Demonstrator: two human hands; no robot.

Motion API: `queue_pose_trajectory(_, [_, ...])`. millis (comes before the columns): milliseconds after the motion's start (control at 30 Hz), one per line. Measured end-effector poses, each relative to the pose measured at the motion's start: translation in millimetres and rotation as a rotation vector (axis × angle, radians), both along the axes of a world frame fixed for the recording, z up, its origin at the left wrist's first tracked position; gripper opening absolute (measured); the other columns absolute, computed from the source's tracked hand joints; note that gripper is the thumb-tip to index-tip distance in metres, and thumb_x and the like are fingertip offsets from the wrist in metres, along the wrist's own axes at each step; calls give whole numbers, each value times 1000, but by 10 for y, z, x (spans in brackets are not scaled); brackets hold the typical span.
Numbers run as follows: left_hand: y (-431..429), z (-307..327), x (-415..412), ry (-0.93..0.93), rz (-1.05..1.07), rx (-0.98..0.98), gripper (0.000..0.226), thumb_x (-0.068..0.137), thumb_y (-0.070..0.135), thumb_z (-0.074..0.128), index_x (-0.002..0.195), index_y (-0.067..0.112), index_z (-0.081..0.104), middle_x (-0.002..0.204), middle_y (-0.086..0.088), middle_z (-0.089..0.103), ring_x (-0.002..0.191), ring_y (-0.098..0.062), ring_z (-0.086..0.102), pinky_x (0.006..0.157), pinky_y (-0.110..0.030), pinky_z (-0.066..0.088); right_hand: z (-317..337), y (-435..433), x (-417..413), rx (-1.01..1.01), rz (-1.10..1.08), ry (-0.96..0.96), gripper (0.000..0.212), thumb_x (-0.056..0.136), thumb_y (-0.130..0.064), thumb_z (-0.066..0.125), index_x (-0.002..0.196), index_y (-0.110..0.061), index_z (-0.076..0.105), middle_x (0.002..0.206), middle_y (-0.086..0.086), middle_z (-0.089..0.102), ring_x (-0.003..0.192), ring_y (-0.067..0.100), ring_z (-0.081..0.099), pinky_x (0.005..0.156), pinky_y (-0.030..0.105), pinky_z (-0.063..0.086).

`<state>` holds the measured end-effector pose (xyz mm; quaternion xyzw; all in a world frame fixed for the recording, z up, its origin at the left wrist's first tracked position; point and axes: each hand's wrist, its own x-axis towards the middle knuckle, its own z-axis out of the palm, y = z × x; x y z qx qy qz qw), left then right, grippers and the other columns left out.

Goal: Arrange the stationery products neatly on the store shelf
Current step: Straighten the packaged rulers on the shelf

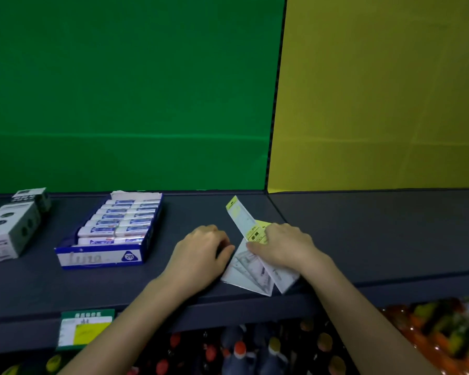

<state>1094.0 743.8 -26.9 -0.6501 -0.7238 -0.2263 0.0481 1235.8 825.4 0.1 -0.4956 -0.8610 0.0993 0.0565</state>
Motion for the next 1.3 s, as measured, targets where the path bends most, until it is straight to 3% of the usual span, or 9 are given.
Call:
queue_pose_trajectory(167, [93,20,417,65,131,-129,81,69,80,34,103,10,58,108,-6,53,109,-24,46,89,-38,40,4,146,420,-10,-52,234,46,89,-56,38,100,-17,59,96,3,63,87,25,57,70,35,44])
queue_pose_trajectory(267, [196,42,616,148,210,-244,103,56,88,37,116,5,47,119,-11,47,116,-29,40,97,-42,35,-1,184,665,5,-71,346,45,87,-57,39,98,-19,61,97,3,66,92,26,61,80,41,51])
queue_pose_trajectory(467, [254,190,518,-107,171,-359,77,65,66,63,113,8,47,117,-9,51,107,-26,51,83,-34,42,-2,148,939,11,-83,465,41,87,-56,40,95,-23,62,89,-1,67,87,23,61,82,44,51])
queue_pose_trajectory(700, [175,304,474,-364,126,-427,51,65,41,74,102,14,54,104,-2,63,89,-18,60,67,-26,44,-24,97,1001,-24,-50,534,45,85,-58,39,105,-25,63,103,-3,68,96,21,61,87,43,50])
queue_pose_trajectory(833, [67,323,424,-406,132,-282,53,59,36,80,99,15,52,99,2,59,85,-15,58,67,-28,48,3,60,929,-66,-7,608,34,91,-48,40,99,-25,64,94,-4,67,93,21,60,81,36,47])
queue_pose_trajectory(967, [-274,448,270,-638,117,-31,48,59,27,83,97,22,54,96,6,67,79,-8,65,71,-29,56,58,-73,687,-149,80,759,30,95,-35,40,92,-16,63,77,-6,62,75,15,57,62,26,40])
queue_pose_trajectory(1067, [-695,548,45,-892,96,175,34,71,12,76,94,25,55,87,13,74,65,7,66,63,-12,54,99,-240,397,-269,160,845,28,95,-29,40,93,-9,60,78,4,61,69,17,53,61,30,36])
queue_pose_trajectory(1200, [-1365,520,-434,-996,192,283,31,77,18,70,104,25,56,103,5,72,84,-5,70,76,-25,55,107,-546,-122,-373,279,866,25,92,-23,38,89,-1,52,71,4,48,65,18,43,61,32,29])
queue_pose_trajectory(1300, [-1889,456,-819,-1059,304,388,28,82,9,63,107,20,57,91,5,75,75,-9,71,58,-18,54,135,-876,-534,-460,380,844,24,93,-23,39,91,-7,56,72,5,52,66,18,45,59,31,31])
